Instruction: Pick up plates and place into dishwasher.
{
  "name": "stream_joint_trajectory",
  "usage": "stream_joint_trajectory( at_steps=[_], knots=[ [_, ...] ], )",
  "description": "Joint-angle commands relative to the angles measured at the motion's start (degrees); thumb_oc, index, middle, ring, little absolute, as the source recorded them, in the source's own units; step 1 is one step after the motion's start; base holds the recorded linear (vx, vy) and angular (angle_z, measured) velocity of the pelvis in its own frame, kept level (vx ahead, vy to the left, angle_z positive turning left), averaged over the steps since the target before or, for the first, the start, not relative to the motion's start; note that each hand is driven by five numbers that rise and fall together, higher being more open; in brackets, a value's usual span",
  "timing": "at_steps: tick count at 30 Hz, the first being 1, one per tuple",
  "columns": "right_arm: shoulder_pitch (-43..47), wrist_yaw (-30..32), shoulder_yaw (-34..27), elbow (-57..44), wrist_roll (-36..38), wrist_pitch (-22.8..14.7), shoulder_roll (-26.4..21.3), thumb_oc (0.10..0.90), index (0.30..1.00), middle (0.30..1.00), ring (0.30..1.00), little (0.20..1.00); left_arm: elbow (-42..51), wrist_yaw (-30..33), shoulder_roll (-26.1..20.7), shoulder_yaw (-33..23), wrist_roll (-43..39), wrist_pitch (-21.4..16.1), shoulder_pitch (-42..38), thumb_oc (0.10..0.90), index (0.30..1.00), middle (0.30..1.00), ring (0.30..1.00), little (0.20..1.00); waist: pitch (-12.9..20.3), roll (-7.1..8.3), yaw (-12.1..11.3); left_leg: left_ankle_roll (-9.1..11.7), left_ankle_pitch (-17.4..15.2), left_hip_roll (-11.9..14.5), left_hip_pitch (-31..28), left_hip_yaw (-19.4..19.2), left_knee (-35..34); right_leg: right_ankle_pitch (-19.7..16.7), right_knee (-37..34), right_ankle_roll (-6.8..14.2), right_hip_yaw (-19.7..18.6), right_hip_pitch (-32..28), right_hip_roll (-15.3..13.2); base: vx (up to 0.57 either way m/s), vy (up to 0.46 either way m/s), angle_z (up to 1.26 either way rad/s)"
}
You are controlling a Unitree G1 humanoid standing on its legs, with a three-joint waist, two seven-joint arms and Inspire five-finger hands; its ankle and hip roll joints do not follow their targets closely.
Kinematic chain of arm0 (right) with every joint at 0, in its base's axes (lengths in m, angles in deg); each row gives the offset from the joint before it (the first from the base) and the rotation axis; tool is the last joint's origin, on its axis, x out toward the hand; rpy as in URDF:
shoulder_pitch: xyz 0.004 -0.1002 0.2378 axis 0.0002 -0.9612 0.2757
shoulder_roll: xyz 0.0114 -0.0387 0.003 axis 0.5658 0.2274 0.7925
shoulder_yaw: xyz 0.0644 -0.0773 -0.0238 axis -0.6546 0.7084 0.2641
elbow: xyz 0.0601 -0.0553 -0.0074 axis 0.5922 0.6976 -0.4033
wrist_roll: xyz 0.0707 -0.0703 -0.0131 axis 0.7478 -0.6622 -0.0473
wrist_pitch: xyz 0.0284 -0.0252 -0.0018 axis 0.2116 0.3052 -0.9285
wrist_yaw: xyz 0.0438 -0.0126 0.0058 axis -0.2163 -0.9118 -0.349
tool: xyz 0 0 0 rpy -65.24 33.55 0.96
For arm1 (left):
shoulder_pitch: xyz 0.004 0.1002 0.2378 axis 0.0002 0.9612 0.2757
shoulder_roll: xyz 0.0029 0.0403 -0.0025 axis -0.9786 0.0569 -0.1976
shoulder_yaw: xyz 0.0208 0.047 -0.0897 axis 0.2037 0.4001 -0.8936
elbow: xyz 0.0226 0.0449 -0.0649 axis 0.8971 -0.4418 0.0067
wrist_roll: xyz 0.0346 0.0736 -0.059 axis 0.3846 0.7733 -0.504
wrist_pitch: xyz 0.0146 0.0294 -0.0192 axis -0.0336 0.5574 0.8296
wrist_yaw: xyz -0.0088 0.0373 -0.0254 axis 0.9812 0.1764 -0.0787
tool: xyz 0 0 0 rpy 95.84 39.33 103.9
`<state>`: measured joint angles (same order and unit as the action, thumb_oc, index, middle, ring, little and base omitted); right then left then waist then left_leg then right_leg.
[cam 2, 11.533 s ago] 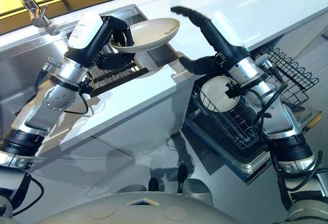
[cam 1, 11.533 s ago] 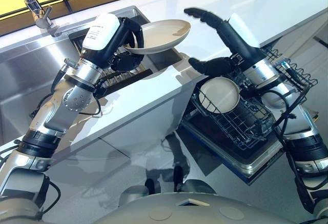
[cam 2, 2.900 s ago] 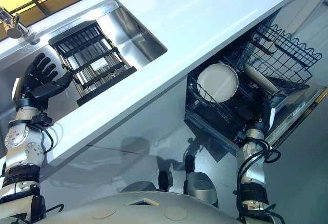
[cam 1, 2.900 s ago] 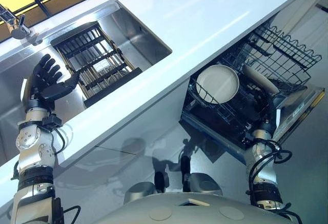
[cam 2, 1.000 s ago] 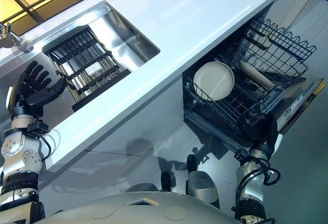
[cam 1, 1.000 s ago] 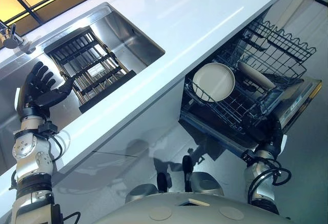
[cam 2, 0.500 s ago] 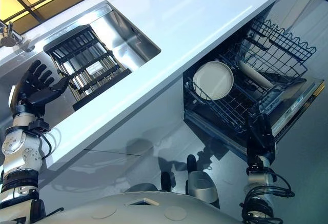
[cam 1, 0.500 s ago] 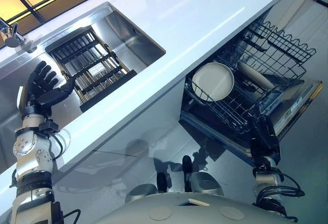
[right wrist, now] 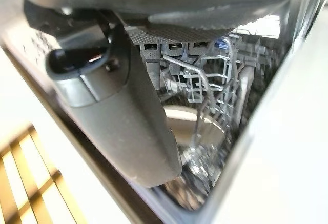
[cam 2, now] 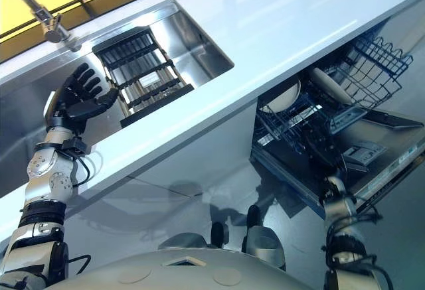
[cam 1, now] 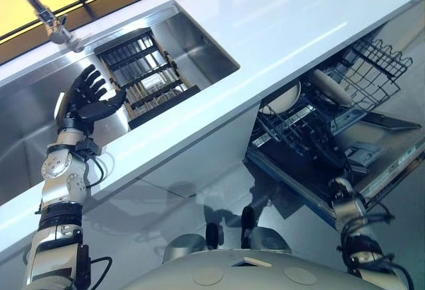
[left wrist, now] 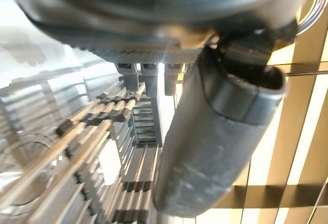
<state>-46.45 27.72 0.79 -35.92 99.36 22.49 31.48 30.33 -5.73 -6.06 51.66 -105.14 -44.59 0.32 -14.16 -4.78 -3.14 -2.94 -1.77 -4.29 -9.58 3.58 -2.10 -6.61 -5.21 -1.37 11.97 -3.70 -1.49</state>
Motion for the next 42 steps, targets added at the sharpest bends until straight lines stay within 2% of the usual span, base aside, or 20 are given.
stream_joint_trajectory(
  at_steps=[1, 2, 4, 6, 7, 10, 11, 12, 15, 18, 22, 23, 25, 28, 29, 31, 37, 42],
  knots=[
    [23.6, -3.9, 10.6, -12.9, -3.3, -6.0, 2.6, 0.8, 0.9, 0.9, 0.9, 0.9, 0.7, 1.7, -2.8, 4.5, -1.2, -1.0, 1.7, 0.8, 0.9, 0.9, 0.9, 0.9, 1.8, 2.03, -5.7, -2.0, -1.4, -2.9, 6.9, 1.6, 7.2, 10.7, 10.5, 2.4, -0.4, -0.1, -1.5, 0.08, 0.017, 0.31],
    [26.1, -2.2, 11.4, -11.9, -3.3, -6.8, 1.8, 0.8, 0.9, 0.9, 0.9, 0.9, 0.7, 1.5, -3.5, 5.1, -1.6, -0.9, 1.2, 0.8, 0.9, 0.9, 0.9, 0.9, 1.5, 2.18, -6.3, -2.0, -1.4, -3.0, 7.4, 2.1, 7.7, 10.7, 10.9, 2.3, -0.3, 0.2, -1.4, 0.05, -0.009, 0.34],
    [33.4, 5.8, 13.8, -8.9, -4.2, -11.1, -0.2, 0.8, 0.9, 0.9, 0.9, 0.9, 0.1, 1.5, -5.6, 7.2, -3.0, -1.0, -0.4, 0.8, 0.9, 0.9, 0.9, 0.9, 0.4, 2.66, -7.9, -2.0, -1.3, -3.4, 9.1, 3.0, 8.8, 10.4, 11.4, 2.2, -0.1, 1.3, -1.4, 0.01, -0.034, 0.32],
    [38.6, 14.1, 14.2, -4.9, -10.4, -16.6, -2.5, 0.8, 0.9, 0.9, 0.9, 0.9, 0.0, 1.4, -6.8, 8.6, -3.9, -1.3, -1.4, 0.8, 0.9, 0.9, 0.9, 0.9, -0.6, 2.85, -9.1, -2.0, -1.3, -3.7, 10.3, 3.8, 9.5, 10.2, 11.6, 2.3, 0.2, 2.1, -1.5, 0.0, -0.027, 0.33],
    [40.3, 18.0, 14.4, -3.8, -12.4, -18.1, -3.7, 0.8, 0.9, 0.9, 0.9, 0.9, 0.1, 1.5, -7.2, 9.0, -4.6, -1.5, -1.6, 0.8, 0.9, 0.9, 0.9, 0.9, -0.9, 2.81, -9.5, -2.1, -1.2, -3.8, 10.7, 4.1, 9.6, 10.0, 11.7, 2.3, 0.3, 2.5, -1.5, 0.0, -0.016, 0.28],
    [44.5, 29.5, 14.3, 0.1, -17.5, -17.2, -6.1, 0.8, 0.9, 0.9, 0.9, 0.9, 0.5, 1.5, -8.1, 9.5, -5.3, -1.2, -2.6, 0.8, 0.9, 0.9, 0.9, 0.9, -2.1, 2.81, -10.3, -2.1, -1.2, -4.2, 11.7, 4.5, 10.0, 9.5, 11.8, 2.7, 0.1, 3.5, -1.5, -0.01, -0.009, 0.17],
    [45.4, 30.6, 14.4, 0.6, -17.7, -14.9, -6.7, 0.8, 0.9, 0.9, 0.9, 0.9, 0.6, 1.4, -8.4, 9.3, -5.5, -1.3, -2.7, 0.8, 0.9, 0.9, 0.9, 0.9, -2.5, 2.83, -10.4, -2.1, -1.1, -4.3, 12.1, 4.5, 10.1, 9.3, 11.9, 2.7, 0.0, 3.9, -1.6, -0.04, -0.012, 0.23],
    [45.7, 31.2, 14.7, 1.4, -19.9, -11.0, -7.5, 0.8, 0.9, 0.9, 0.9, 0.9, 1.1, 1.5, -8.8, 9.3, -6.0, -1.0, -3.0, 0.8, 0.9, 0.9, 0.9, 0.9, -3.0, 2.94, -10.4, -2.1, -1.1, -4.4, 12.5, 4.4, 10.2, 9.0, 11.9, 2.9, -0.1, 4.4, -1.6, -0.05, -0.016, 0.23],
    [45.1, 27.1, 17.7, 3.7, -27.7, -2.6, -10.7, 0.8, 0.9, 0.9, 0.9, 0.9, 1.1, 0.5, -9.8, 8.9, -6.4, -1.5, -4.0, 0.8, 0.9, 0.9, 0.9, 0.9, -4.3, 3.6, -10.0, -2.0, -0.8, -4.3, 13.0, 4.3, 10.1, 8.2, 11.7, 3.4, -0.8, 5.3, -1.7, -0.05, -0.042, 0.19],
    [42.9, 23.5, 20.4, 4.0, -34.3, -2.3, -13.8, 0.8, 0.9, 0.9, 0.9, 0.9, 1.1, -0.3, -11.4, 8.1, -6.3, -1.8, -4.7, 0.8, 0.9, 0.9, 0.9, 0.9, -5.4, 4.8, -9.5, -2.2, -0.6, -3.8, 13.0, 3.9, 9.6, 7.8, 12.1, 3.8, -1.3, 6.2, -1.3, -0.04, -0.093, 0.09],
    [34.2, 19.2, 21.0, -1.6, -38.5, -2.0, -16.8, 0.8, 0.9, 0.9, 0.9, 0.9, 2.2, 0.7, -12.0, 6.0, -5.0, -2.7, -4.0, 0.8, 0.9, 0.9, 0.9, 0.9, -6.2, 6.66, -8.0, -2.5, -0.3, -2.8, 12.5, 2.8, 8.8, 8.2, 13.2, 4.4, -0.9, 7.0, -0.7, -0.03, -0.063, 0.04],
    [28.5, 17.3, 18.8, -5.3, -38.8, -2.7, -17.0, 0.8, 0.9, 0.9, 0.9, 0.9, 3.8, 1.8, -11.9, 4.3, -4.0, -2.7, -3.0, 0.8, 0.9, 0.9, 0.9, 0.9, -6.4, 7.15, -7.0, -2.7, -0.3, -2.3, 12.2, 2.3, 8.3, 8.4, 13.7, 4.6, -1.0, 7.4, -0.5, -0.03, -0.042, -0.21],
    [24.8, 16.4, 16.6, -7.8, -38.3, -2.7, -17.1, 0.8, 0.9, 0.9, 0.9, 0.9, 4.5, 2.5, -12.0, 3.5, -3.8, -2.6, -2.4, 0.8, 0.9, 0.9, 0.9, 0.9, -6.5, 7.46, -6.3, -2.9, -0.3, -2.1, 12.0, 1.9, 8.1, 8.3, 14.0, 4.8, -1.1, 7.7, -0.4, -0.04, -0.031, -0.26],
    [14.9, 12.7, 8.5, -11.7, -36.7, -4.2, -15.8, 0.8, 0.9, 0.9, 0.9, 0.9, 4.7, 3.1, -11.5, 0.5, -3.0, -3.9, -0.7, 0.8, 0.9, 0.9, 0.9, 0.9, -6.2, 7.9, -4.4, -3.3, -0.5, -1.5, 11.4, 0.6, 7.4, 8.6, 14.3, 5.1, -1.5, 8.1, -0.1, -0.06, -0.02, -0.24],
    [9.4, 10.3, 3.7, -12.9, -37.0, -5.2, -14.1, 0.8, 0.9, 0.9, 0.9, 0.9, 4.3, 3.3, -10.7, -1.1, -2.7, -4.8, 0.1, 0.8, 0.9, 0.9, 0.9, 0.9, -5.7, 7.92, -3.2, -3.4, -0.7, -1.4, 11.1, -0.3, 7.1, 8.8, 14.2, 5.3, -2.0, 8.2, 0.2, -0.06, -0.005, -0.24],
    [4.4, 9.0, -0.1, -13.3, -39.5, -7.0, -13.4, 0.8, 0.9, 0.9, 0.9, 0.9, 3.6, 3.5, -9.7, -2.5, -2.5, -5.8, 0.8, 0.8, 0.9, 0.9, 0.9, 0.9, -5.1, 7.76, -1.7, -3.4, -0.8, -1.2, 10.5, -1.4, 6.4, 9.0, 13.9, 5.6, -2.4, 8.3, 0.3, -0.06, -0.003, -0.37],
    [-1.3, 7.2, -5.9, -11.7, -40.5, -8.2, -14.0, 0.8, 0.9, 0.9, 0.9, 0.9, 2.6, 3.6, -9.1, -4.6, -2.9, -6.6, 1.3, 0.8, 0.9, 0.9, 0.9, 0.9, -4.1, 7.04, 1.4, -3.0, -1.0, -0.6, 9.2, -4.7, 4.7, 9.0, 12.9, 6.3, -2.9, 8.7, 0.3, -0.07, -0.023, -0.18],
    [-1.3, 10.3, -8.0, -10.5, -39.2, -10.3, -15.3, 0.8, 0.9, 0.9, 0.9, 0.9, 0.5, 2.8, -9.8, -4.5, -3.7, -7.1, 0.0, 0.8, 0.9, 0.9, 0.9, 0.9, -3.4, 6.4, 2.9, -2.6, -1.0, -0.3, 8.4, -6.2, 3.8, 9.5, 12.0, 6.6, -3.8, 8.5, 0.8, -0.05, -0.047, -0.49]
  ],
)
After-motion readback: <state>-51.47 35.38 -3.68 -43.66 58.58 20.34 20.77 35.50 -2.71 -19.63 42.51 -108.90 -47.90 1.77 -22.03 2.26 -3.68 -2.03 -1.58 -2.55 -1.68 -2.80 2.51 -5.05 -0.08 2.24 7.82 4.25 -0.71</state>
